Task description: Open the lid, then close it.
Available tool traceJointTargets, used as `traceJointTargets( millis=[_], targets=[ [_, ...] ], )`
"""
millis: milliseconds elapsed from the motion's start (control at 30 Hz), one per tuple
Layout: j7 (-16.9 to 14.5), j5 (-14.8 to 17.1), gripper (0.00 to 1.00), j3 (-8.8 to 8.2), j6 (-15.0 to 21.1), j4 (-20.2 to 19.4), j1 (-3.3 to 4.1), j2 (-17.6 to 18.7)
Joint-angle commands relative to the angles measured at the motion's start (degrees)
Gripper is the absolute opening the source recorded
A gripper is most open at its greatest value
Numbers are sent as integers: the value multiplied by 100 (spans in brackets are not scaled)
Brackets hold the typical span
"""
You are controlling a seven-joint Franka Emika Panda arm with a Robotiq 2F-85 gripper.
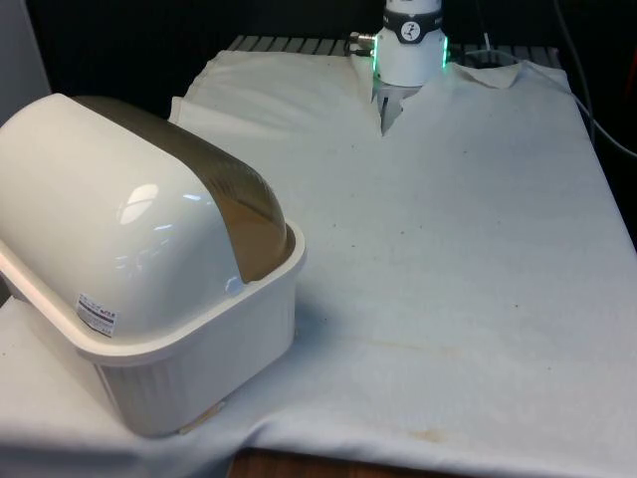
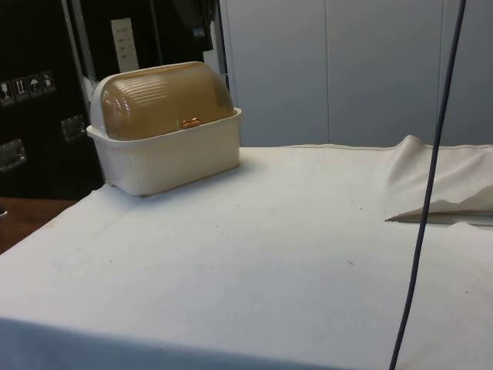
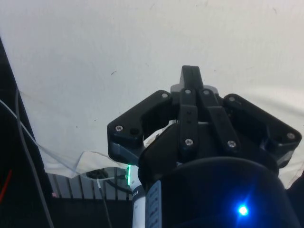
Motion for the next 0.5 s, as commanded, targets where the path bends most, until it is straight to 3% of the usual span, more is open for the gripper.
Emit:
traceJointTargets(
  millis=[0, 467],
  targets=[
    [0, 0, 0, 0, 0, 0, 0, 0],
    [34, -23, 0, 23, -11, 46, 11, 52]
  ],
)
